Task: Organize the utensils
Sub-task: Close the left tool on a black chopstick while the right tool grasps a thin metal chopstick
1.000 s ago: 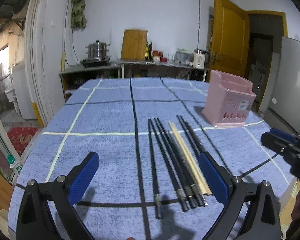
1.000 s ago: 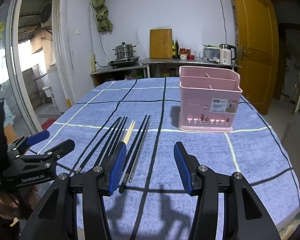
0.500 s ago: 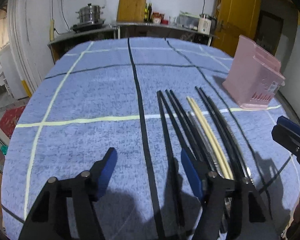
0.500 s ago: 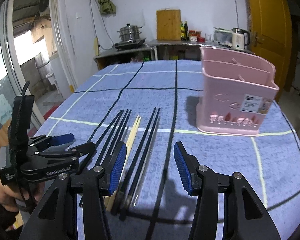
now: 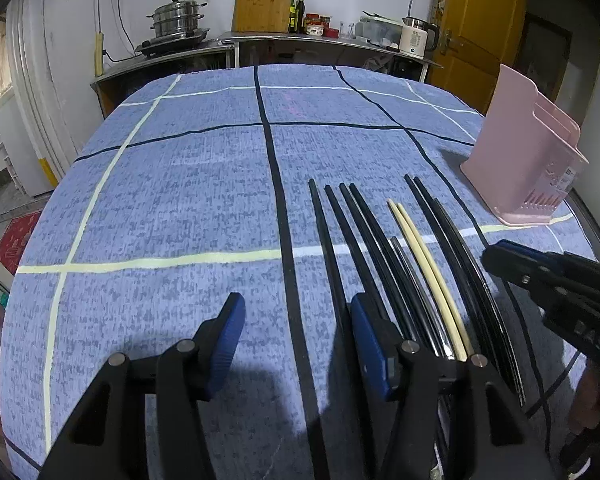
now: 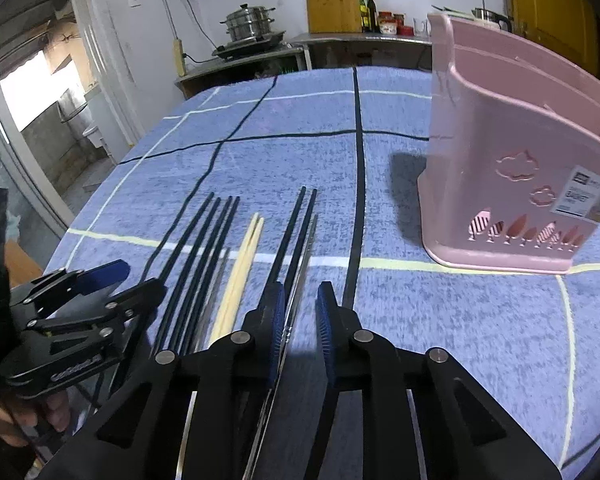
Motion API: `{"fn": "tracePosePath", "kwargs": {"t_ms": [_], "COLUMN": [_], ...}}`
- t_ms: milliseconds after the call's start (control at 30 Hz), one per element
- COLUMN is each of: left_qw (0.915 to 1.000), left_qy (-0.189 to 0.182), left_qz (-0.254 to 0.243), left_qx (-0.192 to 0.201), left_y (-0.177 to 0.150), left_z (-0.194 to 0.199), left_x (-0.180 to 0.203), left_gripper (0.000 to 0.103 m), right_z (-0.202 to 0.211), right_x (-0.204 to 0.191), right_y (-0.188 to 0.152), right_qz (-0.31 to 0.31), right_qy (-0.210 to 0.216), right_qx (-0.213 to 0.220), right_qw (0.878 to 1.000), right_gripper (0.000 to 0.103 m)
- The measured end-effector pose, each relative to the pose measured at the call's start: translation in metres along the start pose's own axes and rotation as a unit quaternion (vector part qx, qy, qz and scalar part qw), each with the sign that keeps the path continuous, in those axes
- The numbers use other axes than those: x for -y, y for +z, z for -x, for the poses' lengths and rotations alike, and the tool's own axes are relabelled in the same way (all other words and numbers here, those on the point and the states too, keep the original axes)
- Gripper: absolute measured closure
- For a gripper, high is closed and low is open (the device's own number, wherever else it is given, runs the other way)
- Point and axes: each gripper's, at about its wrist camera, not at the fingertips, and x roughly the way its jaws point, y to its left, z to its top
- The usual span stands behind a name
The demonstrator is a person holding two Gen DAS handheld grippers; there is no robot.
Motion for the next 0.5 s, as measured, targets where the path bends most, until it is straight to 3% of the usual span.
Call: {"fn": "tracePosePath", "kwargs": {"t_ms": [500], "left_qw": [0.9993], "left_qy": [0.019], "left_qz": [-0.027], "left_qx": [-0.017], "left_y": [0.017], "left_z": [-0.014], "left_x": [0.006], "left_gripper": [0.047], "right_z": [-0.021], "right_x": [0.003], "right_y": [0.014], "right_qz": [-0.01], "right_qy": [-0.008], "right_qx": [-0.032], "right_qw": [0.999], "right_gripper": [0.093]}}
